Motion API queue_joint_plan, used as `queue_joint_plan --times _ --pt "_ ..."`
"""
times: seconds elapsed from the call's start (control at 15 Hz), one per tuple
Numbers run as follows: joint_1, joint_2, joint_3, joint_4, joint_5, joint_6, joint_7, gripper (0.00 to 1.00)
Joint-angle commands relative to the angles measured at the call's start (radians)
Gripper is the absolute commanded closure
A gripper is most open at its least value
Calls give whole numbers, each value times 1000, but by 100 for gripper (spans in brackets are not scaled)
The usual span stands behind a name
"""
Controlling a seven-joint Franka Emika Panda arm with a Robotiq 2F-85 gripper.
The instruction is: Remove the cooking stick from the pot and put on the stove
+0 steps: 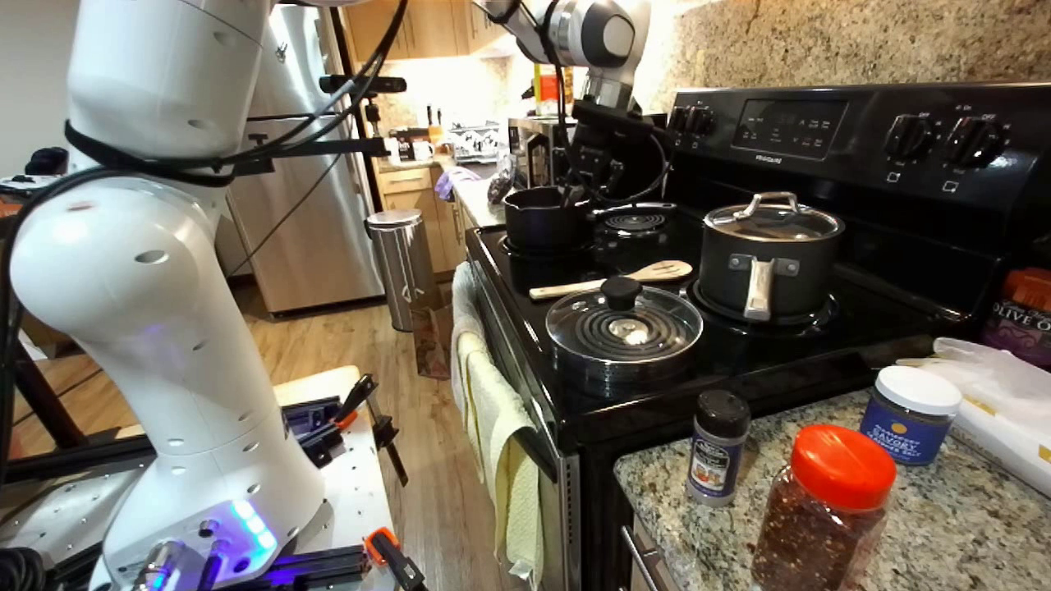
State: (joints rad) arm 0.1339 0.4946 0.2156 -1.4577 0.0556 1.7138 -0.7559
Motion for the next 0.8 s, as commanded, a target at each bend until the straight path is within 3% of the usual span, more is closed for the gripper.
queue_joint_plan --times 0.0,0.2,0.73 --pt "-7 -35 4 -39 14 37 5 11" --pt "9 -34 -3 -36 -29 61 3 0" --pt "73 -18 -17 -13 -245 50 20 0"
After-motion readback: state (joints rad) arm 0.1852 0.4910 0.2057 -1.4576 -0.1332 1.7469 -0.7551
